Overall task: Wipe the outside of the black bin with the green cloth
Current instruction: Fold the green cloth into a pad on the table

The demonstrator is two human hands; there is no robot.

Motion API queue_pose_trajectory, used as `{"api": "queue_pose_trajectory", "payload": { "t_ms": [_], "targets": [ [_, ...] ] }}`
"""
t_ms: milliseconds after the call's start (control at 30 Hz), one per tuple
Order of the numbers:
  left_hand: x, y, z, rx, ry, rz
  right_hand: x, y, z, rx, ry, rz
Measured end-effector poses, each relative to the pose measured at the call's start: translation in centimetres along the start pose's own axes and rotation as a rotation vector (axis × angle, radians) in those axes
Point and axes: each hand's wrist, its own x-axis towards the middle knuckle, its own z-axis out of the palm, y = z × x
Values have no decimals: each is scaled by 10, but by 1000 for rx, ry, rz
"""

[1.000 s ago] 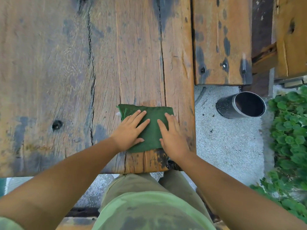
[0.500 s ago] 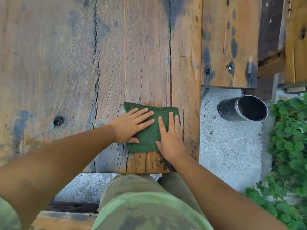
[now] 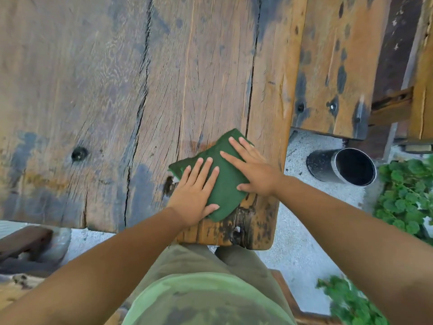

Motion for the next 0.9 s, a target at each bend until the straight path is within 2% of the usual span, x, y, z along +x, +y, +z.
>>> {"api": "queue_pose_trajectory", "payload": {
  "t_ms": [333, 600, 767, 833, 900],
  "targets": [
    [11, 75, 22, -189, 113, -376, 30, 40, -50, -232, -202, -343],
    [30, 122, 21, -289, 102, -621, 69, 36, -81, -459, -326, -585],
    [29, 119, 21, -252, 78, -612, 65, 26, -80, -528, -286, -548],
    [29, 118, 18, -268, 66, -612, 53, 26, -78, -546, -195, -472],
    [27, 114, 8, -269, 36, -593, 35, 31, -82, -474, -68, -321]
  ]
}}
